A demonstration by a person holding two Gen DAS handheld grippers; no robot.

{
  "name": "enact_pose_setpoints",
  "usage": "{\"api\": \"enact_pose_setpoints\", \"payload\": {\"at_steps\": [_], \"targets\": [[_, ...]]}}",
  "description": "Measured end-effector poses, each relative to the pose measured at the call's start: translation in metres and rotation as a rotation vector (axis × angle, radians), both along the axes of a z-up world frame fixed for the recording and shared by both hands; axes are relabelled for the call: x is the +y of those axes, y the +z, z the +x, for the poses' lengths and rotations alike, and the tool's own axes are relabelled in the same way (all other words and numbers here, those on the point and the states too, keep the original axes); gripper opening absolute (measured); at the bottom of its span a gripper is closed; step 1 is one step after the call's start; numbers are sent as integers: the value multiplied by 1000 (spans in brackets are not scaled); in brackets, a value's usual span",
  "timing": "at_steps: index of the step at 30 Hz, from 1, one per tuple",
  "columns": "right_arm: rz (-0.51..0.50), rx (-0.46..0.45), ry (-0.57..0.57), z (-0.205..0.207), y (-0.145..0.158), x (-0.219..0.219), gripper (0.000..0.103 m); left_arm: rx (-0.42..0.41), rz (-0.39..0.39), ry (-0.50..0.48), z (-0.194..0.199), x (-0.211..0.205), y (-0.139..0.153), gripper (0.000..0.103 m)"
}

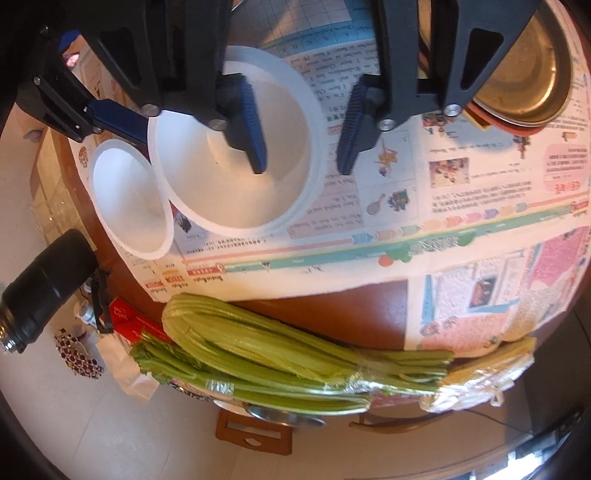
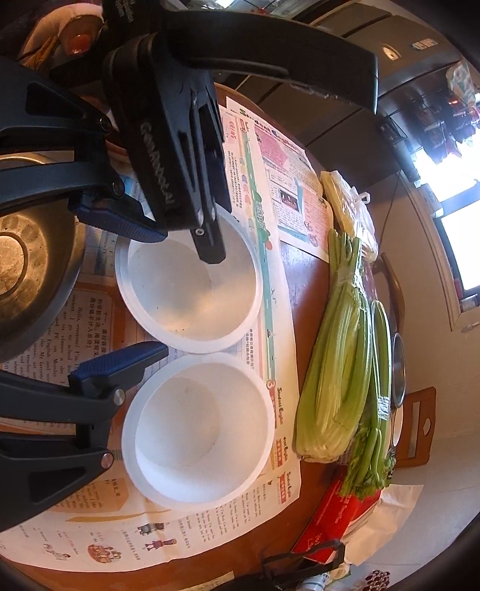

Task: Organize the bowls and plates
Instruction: 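Move the left tool to the larger white-rimmed paper bowl and grasp its rim, then lift the paper bowl with the left tool and lower it into the steel bowl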

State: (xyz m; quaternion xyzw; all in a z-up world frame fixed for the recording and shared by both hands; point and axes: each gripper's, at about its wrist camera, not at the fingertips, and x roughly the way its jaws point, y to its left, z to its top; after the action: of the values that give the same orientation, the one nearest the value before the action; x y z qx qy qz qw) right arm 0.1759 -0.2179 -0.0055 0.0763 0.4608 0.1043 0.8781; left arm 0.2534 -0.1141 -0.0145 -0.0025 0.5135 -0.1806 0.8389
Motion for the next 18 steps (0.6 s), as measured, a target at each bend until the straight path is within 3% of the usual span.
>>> {"api": "enact_pose_setpoints", "payload": {"at_steps": [18], "targets": [[-35, -46, 45, -10, 14, 15, 56, -55, -7, 13, -19, 8, 19, 34]]}}
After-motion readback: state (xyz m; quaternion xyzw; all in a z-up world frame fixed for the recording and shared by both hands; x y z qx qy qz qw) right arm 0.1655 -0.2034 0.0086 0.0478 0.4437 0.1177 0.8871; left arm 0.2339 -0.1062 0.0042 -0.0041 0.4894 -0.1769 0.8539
